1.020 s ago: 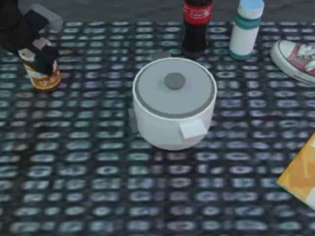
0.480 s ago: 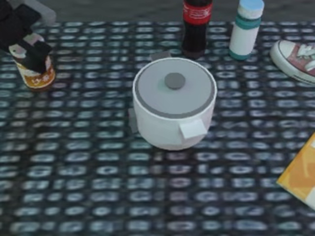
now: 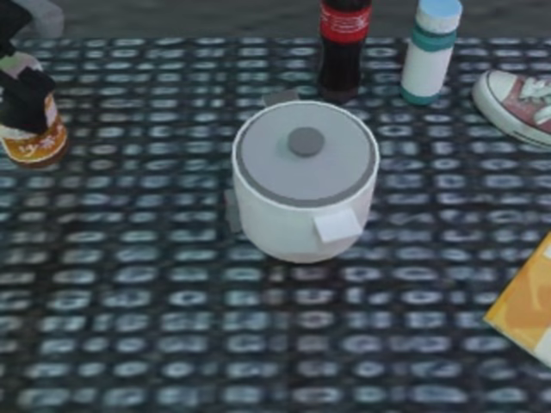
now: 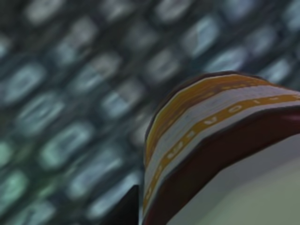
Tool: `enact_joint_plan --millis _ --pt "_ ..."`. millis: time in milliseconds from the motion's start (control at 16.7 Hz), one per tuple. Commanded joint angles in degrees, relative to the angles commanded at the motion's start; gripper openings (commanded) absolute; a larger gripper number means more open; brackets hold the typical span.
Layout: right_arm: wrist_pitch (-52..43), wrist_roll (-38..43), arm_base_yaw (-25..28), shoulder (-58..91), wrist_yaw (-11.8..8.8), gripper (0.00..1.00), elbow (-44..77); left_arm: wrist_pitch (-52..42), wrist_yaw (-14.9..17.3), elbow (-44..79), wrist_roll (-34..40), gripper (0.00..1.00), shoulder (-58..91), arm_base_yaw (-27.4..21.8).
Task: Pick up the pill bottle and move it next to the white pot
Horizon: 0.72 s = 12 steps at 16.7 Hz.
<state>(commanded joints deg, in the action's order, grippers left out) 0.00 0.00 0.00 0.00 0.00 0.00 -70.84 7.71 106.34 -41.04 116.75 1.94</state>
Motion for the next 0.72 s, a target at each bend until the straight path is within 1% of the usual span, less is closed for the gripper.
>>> enact_joint_plan --millis 300,420,540,720 --pt "0.0 0.0 0.0 0.0 0.0 1.0 0.0 0.13 -0.03 0.14 0.03 0.0 0.12 -0.38" --pt "0.0 0.0 0.0 0.0 0.0 1.0 0.0 0.75 -0.45 -0.44 1.99 0.0 -0.03 -1.12" --pt "0.0 0.0 0.0 0.0 0.0 1.0 0.0 1.95 -1.34 -1.65 6.39 0.0 -0.25 -2.73" --pt "0.0 0.0 0.0 0.0 0.0 1.0 0.0 4.56 -3.38 -4.56 17.38 0.0 -0.66 -6.44"
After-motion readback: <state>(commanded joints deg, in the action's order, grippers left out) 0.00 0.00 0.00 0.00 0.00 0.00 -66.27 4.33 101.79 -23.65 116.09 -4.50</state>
